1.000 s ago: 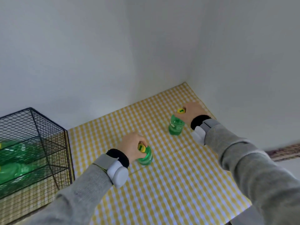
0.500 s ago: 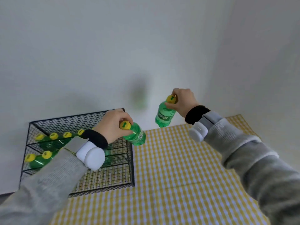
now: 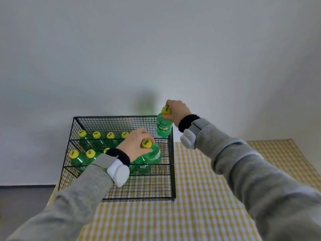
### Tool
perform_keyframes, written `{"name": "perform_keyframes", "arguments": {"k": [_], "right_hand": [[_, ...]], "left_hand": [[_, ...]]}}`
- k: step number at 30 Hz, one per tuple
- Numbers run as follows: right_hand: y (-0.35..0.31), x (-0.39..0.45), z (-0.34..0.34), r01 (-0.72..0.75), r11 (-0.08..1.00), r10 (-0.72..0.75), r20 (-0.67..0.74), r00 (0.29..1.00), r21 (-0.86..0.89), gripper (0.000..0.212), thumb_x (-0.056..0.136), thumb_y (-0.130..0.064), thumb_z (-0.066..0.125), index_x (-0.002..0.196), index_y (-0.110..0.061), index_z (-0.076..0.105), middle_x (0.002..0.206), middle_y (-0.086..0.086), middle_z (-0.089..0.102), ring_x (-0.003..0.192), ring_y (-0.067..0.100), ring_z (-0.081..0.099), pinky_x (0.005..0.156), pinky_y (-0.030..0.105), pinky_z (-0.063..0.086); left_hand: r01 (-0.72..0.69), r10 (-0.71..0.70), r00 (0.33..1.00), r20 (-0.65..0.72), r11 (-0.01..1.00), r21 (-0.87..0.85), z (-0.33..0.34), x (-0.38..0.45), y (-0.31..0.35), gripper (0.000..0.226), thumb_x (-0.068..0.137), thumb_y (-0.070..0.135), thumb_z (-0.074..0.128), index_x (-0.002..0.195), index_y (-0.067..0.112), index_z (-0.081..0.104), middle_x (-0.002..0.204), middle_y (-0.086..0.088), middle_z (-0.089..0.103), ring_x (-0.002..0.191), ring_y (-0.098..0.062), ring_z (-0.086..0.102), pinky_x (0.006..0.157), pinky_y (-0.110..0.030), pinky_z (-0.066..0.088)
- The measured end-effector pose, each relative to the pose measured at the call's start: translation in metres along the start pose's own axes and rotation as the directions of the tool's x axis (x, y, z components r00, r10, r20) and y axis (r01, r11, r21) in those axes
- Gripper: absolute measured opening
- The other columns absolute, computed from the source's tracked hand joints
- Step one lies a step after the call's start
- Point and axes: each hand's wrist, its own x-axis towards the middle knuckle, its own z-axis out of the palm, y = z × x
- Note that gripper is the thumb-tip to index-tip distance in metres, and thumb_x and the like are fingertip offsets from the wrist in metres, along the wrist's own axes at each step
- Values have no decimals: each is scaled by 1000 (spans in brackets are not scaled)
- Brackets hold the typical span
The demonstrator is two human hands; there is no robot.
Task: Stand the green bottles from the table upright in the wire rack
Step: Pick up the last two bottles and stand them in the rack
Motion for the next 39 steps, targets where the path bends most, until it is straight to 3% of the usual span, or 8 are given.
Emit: {"name": "perform_keyframes", "arguments": {"k": [4,7,12,20,35,39], "right_hand": [[2,13,27,16,997,-6,111,994,-82,38,84,-26,65,111,-3,52,115,17,61,103,35,58,82,39,48],[7,18,44,33,991,-10,179,984,-129,39,84,-26,64,113,-3,52,117,17,60,105,34,58,84,38,47],[16,38,63,87,991,-55,279,959,-106,40,84,-25,65,115,-2,54,117,16,63,107,31,57,88,37,46],[13,57,99,254,959,-158,499,852,-129,46,87,-24,63,126,-5,50,128,13,58,118,30,54,99,35,42],[24,54,105,200,979,-154,476,866,-48,43,88,-22,63,127,-7,53,113,14,68,112,27,58,103,36,42],[25,50,88,160,987,-134,459,878,-18,38,88,-10,61,126,-8,54,115,14,67,113,27,58,102,35,43]], "left_hand": [[8,-5,995,103,1000,-27,21,15,-11,29,80,12,72,108,19,68,103,3,49,99,-15,48,100,-34,42],[49,-44,984,174,999,-24,37,24,-18,32,80,12,72,111,20,66,122,-6,55,115,-24,50,107,-41,38],[64,-68,969,237,998,26,58,39,-35,33,85,17,68,117,18,60,125,-4,56,119,-23,49,103,-32,37],[29,-45,933,357,998,50,74,52,-42,40,91,22,60,130,19,53,134,-5,52,126,-21,42,105,-31,34],[82,-45,964,264,988,-131,73,35,-47,44,89,18,63,132,18,54,130,-4,58,117,-20,55,106,-33,41],[85,-49,963,265,988,-127,59,26,-45,45,93,16,57,137,17,48,137,-1,51,117,-19,55,101,-20,40]]}}
